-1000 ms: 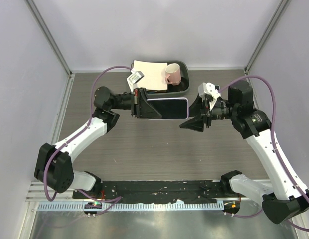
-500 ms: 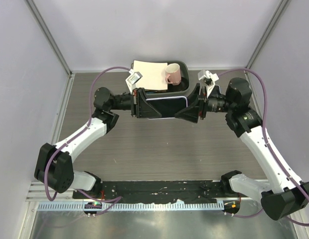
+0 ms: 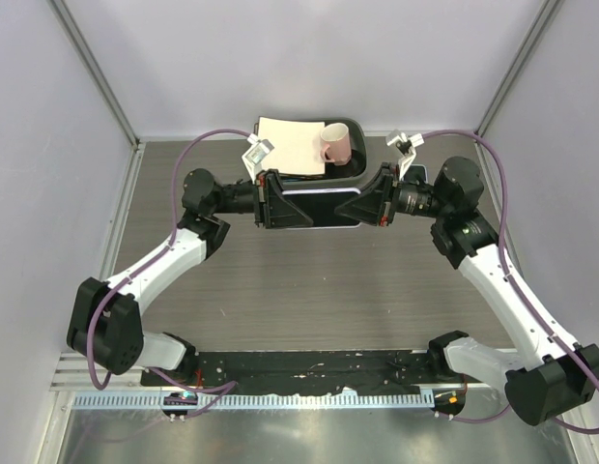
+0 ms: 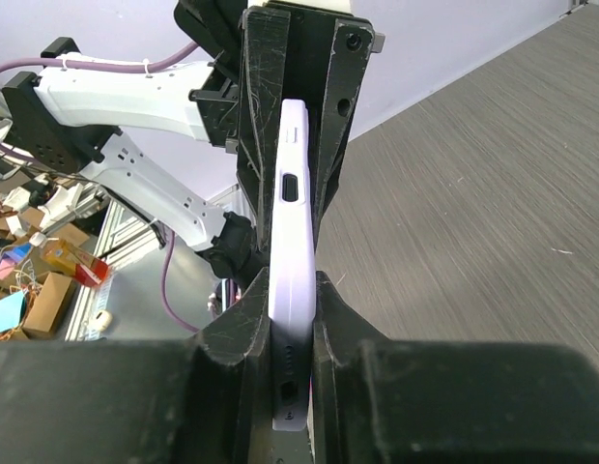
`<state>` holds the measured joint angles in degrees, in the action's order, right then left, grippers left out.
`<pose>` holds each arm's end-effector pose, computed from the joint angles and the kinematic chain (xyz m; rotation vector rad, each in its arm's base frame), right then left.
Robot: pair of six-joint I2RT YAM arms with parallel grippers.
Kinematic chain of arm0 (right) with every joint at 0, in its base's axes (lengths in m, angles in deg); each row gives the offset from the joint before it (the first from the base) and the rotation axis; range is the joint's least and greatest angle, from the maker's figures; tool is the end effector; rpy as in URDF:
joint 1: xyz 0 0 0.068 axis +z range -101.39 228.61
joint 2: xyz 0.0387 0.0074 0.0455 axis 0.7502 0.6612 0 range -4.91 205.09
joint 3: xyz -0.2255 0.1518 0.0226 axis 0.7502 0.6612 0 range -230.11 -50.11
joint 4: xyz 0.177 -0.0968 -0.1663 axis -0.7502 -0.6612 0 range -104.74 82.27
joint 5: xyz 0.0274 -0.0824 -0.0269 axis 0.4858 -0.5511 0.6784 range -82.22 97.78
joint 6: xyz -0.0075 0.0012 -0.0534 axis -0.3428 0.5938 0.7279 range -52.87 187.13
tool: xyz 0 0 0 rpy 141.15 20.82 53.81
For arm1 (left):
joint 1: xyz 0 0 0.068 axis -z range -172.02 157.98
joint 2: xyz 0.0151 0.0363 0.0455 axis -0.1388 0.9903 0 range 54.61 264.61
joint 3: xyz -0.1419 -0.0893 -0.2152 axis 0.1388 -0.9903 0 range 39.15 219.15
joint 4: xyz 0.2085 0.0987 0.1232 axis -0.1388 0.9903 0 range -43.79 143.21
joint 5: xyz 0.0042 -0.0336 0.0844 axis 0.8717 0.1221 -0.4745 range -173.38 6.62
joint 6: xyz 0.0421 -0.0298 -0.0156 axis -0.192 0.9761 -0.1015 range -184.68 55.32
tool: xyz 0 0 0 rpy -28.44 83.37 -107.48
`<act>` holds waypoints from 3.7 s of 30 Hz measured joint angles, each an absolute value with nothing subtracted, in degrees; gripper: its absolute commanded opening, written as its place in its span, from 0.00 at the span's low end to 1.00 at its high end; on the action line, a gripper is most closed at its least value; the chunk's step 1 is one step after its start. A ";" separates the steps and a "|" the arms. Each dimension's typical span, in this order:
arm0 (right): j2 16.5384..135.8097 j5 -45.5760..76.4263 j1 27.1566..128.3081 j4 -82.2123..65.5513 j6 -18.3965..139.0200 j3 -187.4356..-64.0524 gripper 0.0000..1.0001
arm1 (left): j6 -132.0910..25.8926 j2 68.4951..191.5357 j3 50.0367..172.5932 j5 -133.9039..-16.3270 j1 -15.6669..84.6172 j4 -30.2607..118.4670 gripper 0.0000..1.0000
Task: Take the phone out of the phone case
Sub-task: Remove the phone case from the phone.
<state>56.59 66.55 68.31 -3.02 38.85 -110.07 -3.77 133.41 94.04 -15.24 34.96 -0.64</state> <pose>0.2090 0.1071 0.4040 -0.7713 1.5485 1.4034 0.2501 -0.1644 0.3621 0.8387 1.5367 -1.8801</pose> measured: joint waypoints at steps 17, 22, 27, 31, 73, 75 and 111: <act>56.59 65.98 67.61 3.27 32.63 -106.66 0.01 | -0.67 133.41 94.04 -18.69 34.98 -3.94 0.33; 56.61 65.43 67.39 4.47 30.96 -106.45 0.01 | -0.71 133.41 94.04 -18.87 34.96 -4.01 0.37; 56.61 64.89 67.24 4.62 30.48 -106.42 0.01 | -1.02 133.41 94.04 -19.17 34.96 -3.97 0.31; 56.61 64.89 67.24 4.82 29.94 -106.42 0.01 | -1.74 133.41 94.04 -19.57 34.96 -3.73 0.27; 55.43 85.91 62.06 -10.48 55.75 -111.39 0.33 | 7.26 133.61 93.89 -18.82 34.08 -11.46 0.00; 55.43 85.89 62.34 -11.16 56.86 -111.34 0.26 | 7.33 133.61 93.89 -18.84 34.08 -11.46 0.00; 55.06 85.98 64.77 -33.60 88.14 -116.43 0.01 | 9.16 134.18 94.15 -15.37 35.42 -11.57 0.00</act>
